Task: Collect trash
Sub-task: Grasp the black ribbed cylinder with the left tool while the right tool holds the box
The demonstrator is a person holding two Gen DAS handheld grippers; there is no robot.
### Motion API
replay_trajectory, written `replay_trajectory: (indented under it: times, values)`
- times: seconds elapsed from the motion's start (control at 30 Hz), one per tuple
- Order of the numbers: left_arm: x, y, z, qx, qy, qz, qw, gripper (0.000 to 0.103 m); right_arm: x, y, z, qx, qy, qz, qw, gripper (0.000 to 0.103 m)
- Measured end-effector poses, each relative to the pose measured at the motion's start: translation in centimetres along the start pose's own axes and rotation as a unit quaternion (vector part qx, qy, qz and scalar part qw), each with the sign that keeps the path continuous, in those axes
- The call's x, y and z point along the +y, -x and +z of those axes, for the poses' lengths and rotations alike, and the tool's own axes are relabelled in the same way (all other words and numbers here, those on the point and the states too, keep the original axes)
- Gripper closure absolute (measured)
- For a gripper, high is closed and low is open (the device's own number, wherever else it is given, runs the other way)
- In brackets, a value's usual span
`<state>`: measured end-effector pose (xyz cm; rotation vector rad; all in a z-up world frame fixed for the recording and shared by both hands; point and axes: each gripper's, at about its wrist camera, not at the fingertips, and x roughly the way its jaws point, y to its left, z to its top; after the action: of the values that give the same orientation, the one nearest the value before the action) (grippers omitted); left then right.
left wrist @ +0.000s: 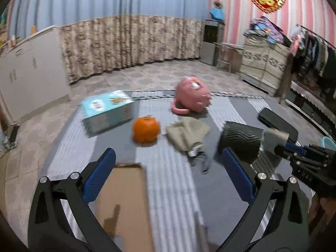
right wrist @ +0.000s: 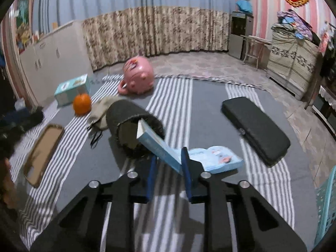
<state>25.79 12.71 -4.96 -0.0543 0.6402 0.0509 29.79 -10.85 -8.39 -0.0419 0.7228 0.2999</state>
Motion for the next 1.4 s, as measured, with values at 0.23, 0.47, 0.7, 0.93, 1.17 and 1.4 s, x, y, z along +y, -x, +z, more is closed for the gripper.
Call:
replay_trajectory:
  times: [0.23, 0.47, 0.7, 0.93, 1.17, 1.4]
  values:
    - [-5.7, -3.9, 1.0, 0.023, -0.05, -0.054, 0.997, 0.005, -4.3, 0.0, 1.4, -0.01, -0.05, 0.013, 0.999, 0.089]
    - [-8.1, -6.0, 0.9, 0.032, -0.076, -0.086, 0.9929, 0.005, -6.7, 0.7, 2.3, -0.021, -0.067, 0.028, 0.997, 0.092]
    - [-9.9, -6.1, 0.7, 0.04, -0.097, -0.119, 0.9873, 0.005, -9.4, 1.7, 1.9, -0.032, -0.094, 0.021, 0.995, 0.092]
    - [-10.3, -7.4, 0.0, 0.059, -0.117, -0.098, 0.9865, 0.006, -11.2, 2.5, 1.7, -0.042, -0.127, 0.033, 0.99, 0.092]
    - [-9.7, -7.9, 0.4, 0.064, -0.096, -0.121, 0.9859, 0.027, -12.4, 4.7, 1.5, -0.054, -0.144, 0.041, 0.987, 0.094]
    - [-10.8, -4.7, 0.8, 0.039, -0.086, -0.108, 0.9896, 0.027, -13.4, 7.3, -0.3, -0.063, -0.145, 0.031, 0.987, 0.094]
